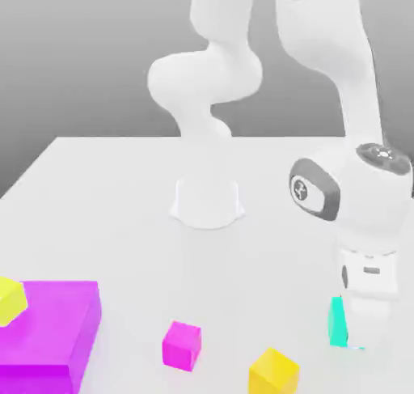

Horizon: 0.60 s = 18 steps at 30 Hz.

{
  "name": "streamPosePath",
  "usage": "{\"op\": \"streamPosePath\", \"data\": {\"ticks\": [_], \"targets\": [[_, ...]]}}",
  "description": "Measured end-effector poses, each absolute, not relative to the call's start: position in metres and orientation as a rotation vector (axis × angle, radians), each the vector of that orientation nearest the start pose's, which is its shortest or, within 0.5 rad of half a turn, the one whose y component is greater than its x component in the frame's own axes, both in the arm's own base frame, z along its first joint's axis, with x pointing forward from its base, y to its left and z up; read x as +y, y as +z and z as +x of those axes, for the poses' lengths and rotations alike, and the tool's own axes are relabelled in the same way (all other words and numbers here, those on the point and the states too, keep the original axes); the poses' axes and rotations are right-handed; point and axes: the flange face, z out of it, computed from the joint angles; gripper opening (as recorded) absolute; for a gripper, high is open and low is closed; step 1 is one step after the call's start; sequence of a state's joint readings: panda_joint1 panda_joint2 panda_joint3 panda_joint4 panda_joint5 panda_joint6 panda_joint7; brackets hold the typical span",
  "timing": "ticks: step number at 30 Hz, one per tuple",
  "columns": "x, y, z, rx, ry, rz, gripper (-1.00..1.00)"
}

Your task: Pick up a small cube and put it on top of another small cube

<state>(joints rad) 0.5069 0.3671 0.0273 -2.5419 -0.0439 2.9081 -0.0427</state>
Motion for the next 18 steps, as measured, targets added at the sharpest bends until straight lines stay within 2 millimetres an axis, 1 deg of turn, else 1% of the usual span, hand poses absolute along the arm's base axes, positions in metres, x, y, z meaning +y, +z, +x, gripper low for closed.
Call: {"op": "streamPosePath", "data": {"ticks": [2,3,4,6,9,10,12,14,18], "targets": [[0.231,0.137,0.383,-0.955,0.003,-2.994,-1.00],[0.231,0.133,0.382,-0.955,0.002,-2.994,-1.00],[0.231,0.137,0.383,-0.956,0.002,-2.994,-1.00],[0.231,0.155,0.384,-0.957,0.001,-2.994,-1.00],[0.231,0.189,0.383,-0.956,0.002,-2.994,-1.00],[0.226,0.197,0.388,-0.911,0.002,-3.007,-1.00],[0.205,0.209,0.410,-0.740,0.003,-3.053,-1.00],[0.180,0.220,0.432,-0.545,0.003,-3.093,-1.00],[0.121,0.242,0.473,-0.136,0.003,-3.138,-1.00]]}}
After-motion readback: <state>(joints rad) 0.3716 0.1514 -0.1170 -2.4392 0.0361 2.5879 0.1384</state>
